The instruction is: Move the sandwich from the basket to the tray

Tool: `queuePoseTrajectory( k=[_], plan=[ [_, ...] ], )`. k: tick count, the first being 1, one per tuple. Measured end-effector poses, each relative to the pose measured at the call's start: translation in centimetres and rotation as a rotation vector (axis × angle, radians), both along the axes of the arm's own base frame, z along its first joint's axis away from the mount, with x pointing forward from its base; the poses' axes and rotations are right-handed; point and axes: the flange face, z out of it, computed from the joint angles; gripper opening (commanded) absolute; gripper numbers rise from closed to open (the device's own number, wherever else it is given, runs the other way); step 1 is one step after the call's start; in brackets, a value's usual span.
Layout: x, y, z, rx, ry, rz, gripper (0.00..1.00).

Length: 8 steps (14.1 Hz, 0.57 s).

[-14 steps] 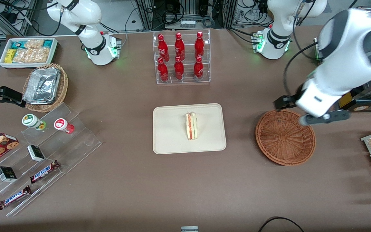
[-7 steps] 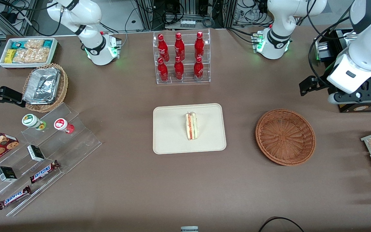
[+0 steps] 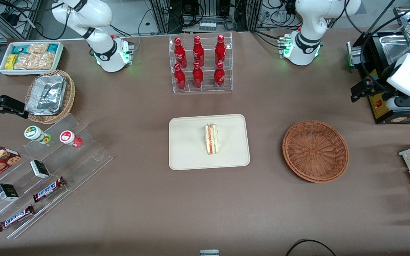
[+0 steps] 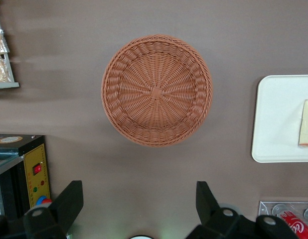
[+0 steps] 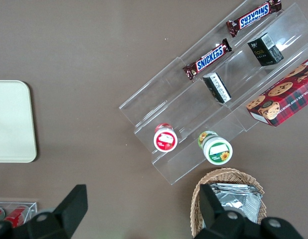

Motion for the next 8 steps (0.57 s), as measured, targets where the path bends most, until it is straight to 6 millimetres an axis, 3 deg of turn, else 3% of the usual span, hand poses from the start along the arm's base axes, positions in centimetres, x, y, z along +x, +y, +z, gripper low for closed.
queuePoseTrajectory(
  k=[3, 8],
  plan=[
    [0.4, 0.6, 0.8, 0.000, -0.018, 0.010, 1.00],
    [2.0, -1.3, 1.4, 0.005, -0.019, -0.020, 1.00]
  ],
)
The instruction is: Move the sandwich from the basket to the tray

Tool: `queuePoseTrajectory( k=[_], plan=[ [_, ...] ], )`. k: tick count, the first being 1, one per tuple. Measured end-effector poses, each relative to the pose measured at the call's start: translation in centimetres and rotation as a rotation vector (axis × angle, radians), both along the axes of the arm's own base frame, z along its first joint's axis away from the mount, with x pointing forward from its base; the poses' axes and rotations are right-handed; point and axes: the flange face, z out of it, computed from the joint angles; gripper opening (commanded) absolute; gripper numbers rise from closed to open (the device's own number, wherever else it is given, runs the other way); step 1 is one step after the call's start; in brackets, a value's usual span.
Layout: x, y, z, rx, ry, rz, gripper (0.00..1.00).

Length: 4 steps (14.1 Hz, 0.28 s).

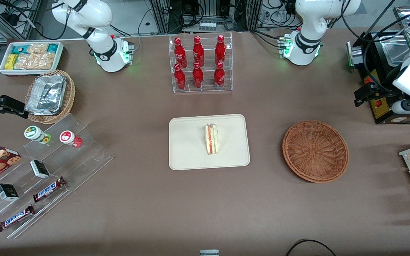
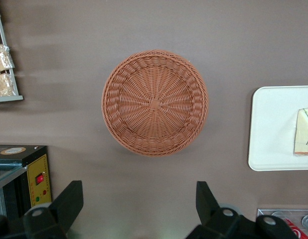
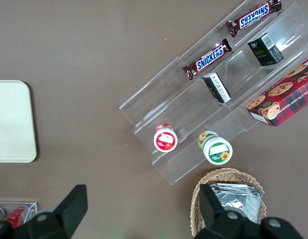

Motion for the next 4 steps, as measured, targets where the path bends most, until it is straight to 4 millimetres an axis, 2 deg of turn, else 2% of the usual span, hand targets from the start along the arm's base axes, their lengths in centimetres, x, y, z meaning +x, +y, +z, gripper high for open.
queuePoseTrajectory(
  k=[4],
  plan=[
    [0.98, -0.22, 0.36, 0.000, 0.006, -0.003, 1.00]
  ],
)
